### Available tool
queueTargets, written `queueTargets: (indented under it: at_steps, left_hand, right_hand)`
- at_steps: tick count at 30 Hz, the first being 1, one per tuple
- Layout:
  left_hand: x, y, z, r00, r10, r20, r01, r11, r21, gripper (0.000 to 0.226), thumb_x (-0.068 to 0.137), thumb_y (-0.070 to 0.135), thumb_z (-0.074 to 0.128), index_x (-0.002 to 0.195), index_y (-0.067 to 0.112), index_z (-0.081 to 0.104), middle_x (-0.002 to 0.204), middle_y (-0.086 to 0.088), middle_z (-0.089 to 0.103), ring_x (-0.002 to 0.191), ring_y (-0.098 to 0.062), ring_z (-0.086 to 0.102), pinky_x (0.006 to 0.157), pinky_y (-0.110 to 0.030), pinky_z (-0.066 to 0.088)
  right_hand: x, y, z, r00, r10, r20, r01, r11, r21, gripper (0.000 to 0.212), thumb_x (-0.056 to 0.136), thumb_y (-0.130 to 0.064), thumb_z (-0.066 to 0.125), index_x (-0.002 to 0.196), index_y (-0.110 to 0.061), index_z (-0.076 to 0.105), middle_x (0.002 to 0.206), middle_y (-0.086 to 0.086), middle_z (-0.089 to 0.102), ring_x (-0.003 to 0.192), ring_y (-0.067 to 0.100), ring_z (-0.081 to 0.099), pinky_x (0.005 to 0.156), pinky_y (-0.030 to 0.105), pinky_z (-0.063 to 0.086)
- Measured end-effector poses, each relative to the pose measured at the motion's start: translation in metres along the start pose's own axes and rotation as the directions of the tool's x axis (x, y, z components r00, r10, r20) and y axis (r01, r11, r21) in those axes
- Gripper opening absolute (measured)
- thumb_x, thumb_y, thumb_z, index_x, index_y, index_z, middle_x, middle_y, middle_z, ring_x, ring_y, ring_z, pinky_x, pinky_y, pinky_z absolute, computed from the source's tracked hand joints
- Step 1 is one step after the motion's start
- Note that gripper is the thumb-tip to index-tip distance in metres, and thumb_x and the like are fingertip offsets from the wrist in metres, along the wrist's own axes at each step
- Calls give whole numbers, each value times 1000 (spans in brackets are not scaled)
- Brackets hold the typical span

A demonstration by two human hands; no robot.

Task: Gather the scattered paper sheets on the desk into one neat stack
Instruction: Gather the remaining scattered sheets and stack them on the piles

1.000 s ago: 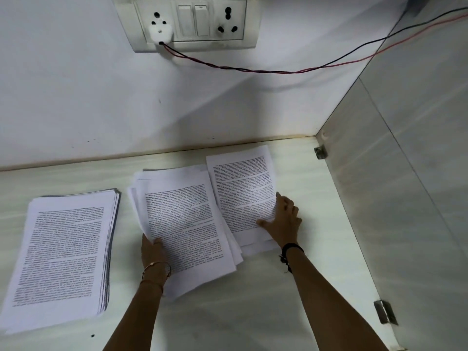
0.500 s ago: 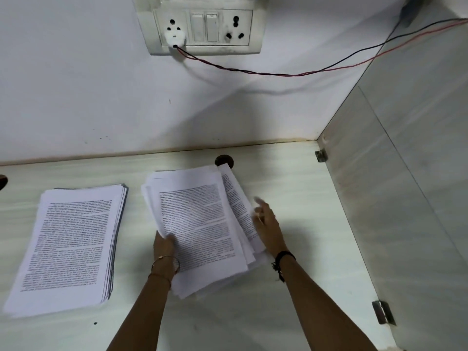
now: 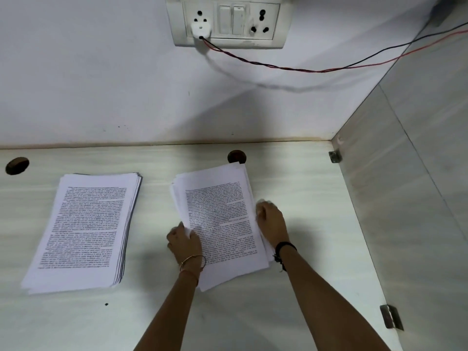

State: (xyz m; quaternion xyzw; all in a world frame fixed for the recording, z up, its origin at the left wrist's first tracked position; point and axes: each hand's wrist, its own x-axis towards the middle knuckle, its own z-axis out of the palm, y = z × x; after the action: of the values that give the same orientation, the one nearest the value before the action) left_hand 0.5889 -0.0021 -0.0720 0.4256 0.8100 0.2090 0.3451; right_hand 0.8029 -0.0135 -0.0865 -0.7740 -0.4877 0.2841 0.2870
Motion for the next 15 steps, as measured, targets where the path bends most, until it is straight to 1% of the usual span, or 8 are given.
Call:
queueTargets:
  at_steps: [2,3,5,7,10,11,13,15]
  left_hand:
    - [6,0,-1,997,26,74,-20,997,-77,35,89,8,54,120,-6,54,123,-27,51,120,-43,48,106,-47,38]
    - [8,1,-2,993,26,118,-12,993,-118,30,89,10,55,114,-6,54,116,-26,55,118,-44,50,102,-48,40]
    - [11,6,-6,977,-50,206,94,973,-210,38,89,20,57,120,-1,49,120,-22,56,119,-42,50,102,-47,41]
    - [13,4,-9,954,-86,287,164,952,-260,52,85,28,63,127,2,46,125,-20,56,117,-40,53,102,-49,43]
    - [13,-4,-14,923,-23,383,181,906,-383,46,70,34,65,108,8,62,105,-17,67,99,-39,63,91,-49,52]
    - [13,-6,-16,913,-22,407,204,890,-409,44,71,32,66,108,10,62,104,-15,68,97,-38,64,91,-49,52]
    - [10,-5,-16,899,-23,438,238,864,-443,37,82,22,65,117,9,57,107,-14,65,97,-34,62,92,-46,50]
    - [5,0,-12,911,-53,408,270,826,-495,32,89,11,58,120,4,55,106,-15,62,96,-33,60,89,-43,49]
  right_hand:
    - [5,-3,-1,998,32,-46,-31,999,19,23,94,-1,46,112,-2,60,103,10,55,89,17,52,76,12,39]
    - [7,-4,-1,1000,24,5,-24,1000,8,28,94,0,45,119,0,58,108,12,54,92,19,53,78,8,38]
    - [9,-5,0,989,-35,145,42,998,-46,34,95,2,42,126,-1,56,116,14,53,101,24,55,88,13,39]
    - [7,-5,2,986,-69,150,75,996,-37,37,94,3,41,129,-2,55,117,15,52,100,23,55,92,20,43]
    - [0,-3,3,993,-66,100,66,998,5,40,94,6,38,131,1,52,119,14,51,99,16,50,90,6,36]
    - [-3,-1,3,984,-80,160,81,997,0,41,94,7,38,131,-1,53,120,13,53,102,16,51,93,7,36]
    - [-3,4,-1,960,-85,267,87,996,4,38,94,3,40,126,-7,59,116,6,57,103,16,54,99,21,42]
    - [-7,2,-9,977,6,214,-27,995,93,25,96,-9,44,110,-16,63,105,-2,57,96,14,54,92,28,44]
